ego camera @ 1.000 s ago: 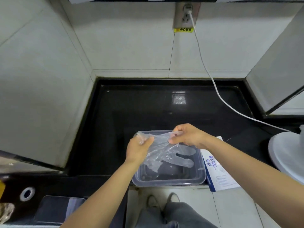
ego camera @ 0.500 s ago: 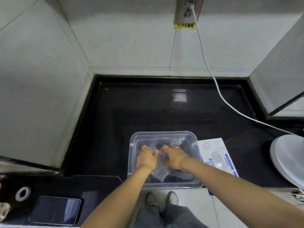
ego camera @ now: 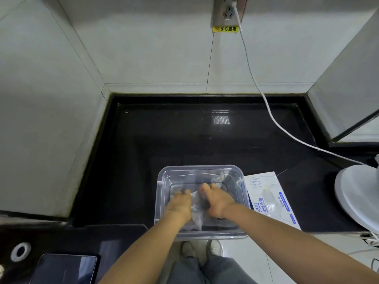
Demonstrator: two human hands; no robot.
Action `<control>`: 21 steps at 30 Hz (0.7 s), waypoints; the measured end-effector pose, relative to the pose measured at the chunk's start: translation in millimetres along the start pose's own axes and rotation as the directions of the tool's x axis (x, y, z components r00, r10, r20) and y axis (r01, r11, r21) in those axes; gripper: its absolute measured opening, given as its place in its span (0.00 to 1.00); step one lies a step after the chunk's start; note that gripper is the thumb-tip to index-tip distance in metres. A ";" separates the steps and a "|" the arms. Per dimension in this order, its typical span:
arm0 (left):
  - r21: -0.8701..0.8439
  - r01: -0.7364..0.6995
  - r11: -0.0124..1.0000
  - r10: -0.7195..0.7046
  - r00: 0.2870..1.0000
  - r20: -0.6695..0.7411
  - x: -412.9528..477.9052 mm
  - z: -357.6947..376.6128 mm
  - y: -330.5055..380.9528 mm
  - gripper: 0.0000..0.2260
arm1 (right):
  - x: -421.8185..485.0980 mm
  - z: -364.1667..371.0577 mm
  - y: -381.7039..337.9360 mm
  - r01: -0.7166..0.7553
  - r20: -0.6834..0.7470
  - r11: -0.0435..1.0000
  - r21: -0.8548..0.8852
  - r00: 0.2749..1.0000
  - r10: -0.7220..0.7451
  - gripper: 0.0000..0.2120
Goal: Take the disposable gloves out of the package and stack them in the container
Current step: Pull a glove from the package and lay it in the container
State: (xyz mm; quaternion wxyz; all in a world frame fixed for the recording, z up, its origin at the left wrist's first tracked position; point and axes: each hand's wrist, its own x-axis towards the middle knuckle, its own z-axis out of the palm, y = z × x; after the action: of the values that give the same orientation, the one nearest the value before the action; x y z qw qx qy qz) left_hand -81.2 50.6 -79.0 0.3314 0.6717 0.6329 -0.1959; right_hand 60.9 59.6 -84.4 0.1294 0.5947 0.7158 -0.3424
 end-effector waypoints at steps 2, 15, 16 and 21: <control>-0.032 0.000 0.999 0.000 1.000 0.016 2.7 3.2 -4.5 0.30 | 0.5 -1.5 -1.1 0.090 -0.084 0.993 0.081 0.993 -0.083 0.23; 0.095 0.006 0.995 -0.011 0.999 0.053 -1.5 12.1 -6.4 0.51 | -10.3 5.7 4.7 -0.115 0.072 0.992 0.047 0.991 0.112 0.35; 0.092 0.013 0.996 -0.019 0.998 0.064 -3.5 10.9 -6.0 0.51 | -9.7 1.2 4.7 -0.093 0.038 0.992 0.085 0.995 0.090 0.32; 0.035 0.002 0.999 0.004 0.982 -0.188 -25.3 -9.3 0.1 0.32 | -24.8 -47.0 5.9 0.243 -0.344 0.884 0.400 0.933 -0.101 0.08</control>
State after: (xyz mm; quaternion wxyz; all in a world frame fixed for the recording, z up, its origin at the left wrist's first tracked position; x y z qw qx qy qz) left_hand -85.7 38.8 -55.1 0.2584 0.6932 0.6577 -0.1422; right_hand 83.3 71.3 -37.3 -0.1534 0.5886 0.6827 -0.4050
